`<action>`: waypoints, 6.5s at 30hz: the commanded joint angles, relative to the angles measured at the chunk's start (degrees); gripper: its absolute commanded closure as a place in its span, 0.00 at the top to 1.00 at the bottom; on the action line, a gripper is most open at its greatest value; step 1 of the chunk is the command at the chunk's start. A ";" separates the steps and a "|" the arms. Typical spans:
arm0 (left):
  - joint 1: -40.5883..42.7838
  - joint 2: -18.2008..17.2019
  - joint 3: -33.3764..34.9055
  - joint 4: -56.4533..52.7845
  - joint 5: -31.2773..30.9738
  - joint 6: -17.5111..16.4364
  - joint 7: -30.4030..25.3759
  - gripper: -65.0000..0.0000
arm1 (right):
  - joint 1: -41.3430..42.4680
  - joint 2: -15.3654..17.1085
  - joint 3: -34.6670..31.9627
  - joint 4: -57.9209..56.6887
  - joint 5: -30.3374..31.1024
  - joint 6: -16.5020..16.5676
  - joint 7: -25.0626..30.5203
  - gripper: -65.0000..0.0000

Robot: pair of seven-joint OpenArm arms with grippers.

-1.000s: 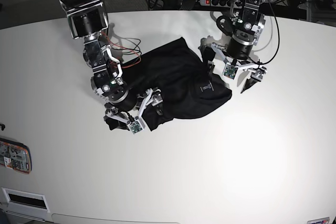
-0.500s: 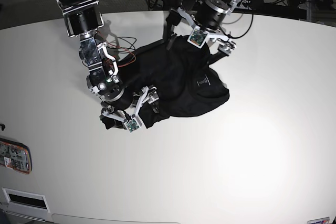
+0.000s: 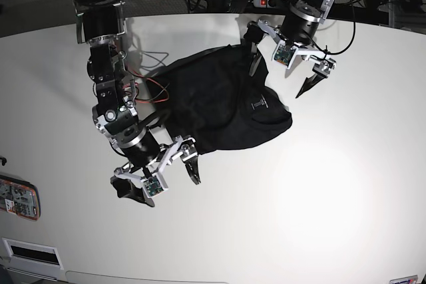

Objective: Fold the T-shirt properly
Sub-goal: 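Grasp the bundle edges with both grippers and tuck them together, then lift the bundle with both grippers and fold it over onto itself, then release the folded shirt and raise both grippers away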

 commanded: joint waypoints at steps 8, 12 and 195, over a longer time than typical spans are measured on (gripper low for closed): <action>-1.09 0.16 0.96 2.67 -0.03 0.09 4.97 1.00 | 1.02 0.54 -0.30 2.30 0.32 0.13 1.28 0.81; -1.71 0.16 0.87 3.81 -2.32 0.18 5.94 1.00 | 1.02 0.54 -2.32 2.65 0.32 0.13 -0.91 0.70; 14.91 4.65 -28.49 -17.38 25.90 0.35 -65.00 0.00 | -46.46 6.08 36.80 -18.01 -12.96 -0.13 98.25 0.00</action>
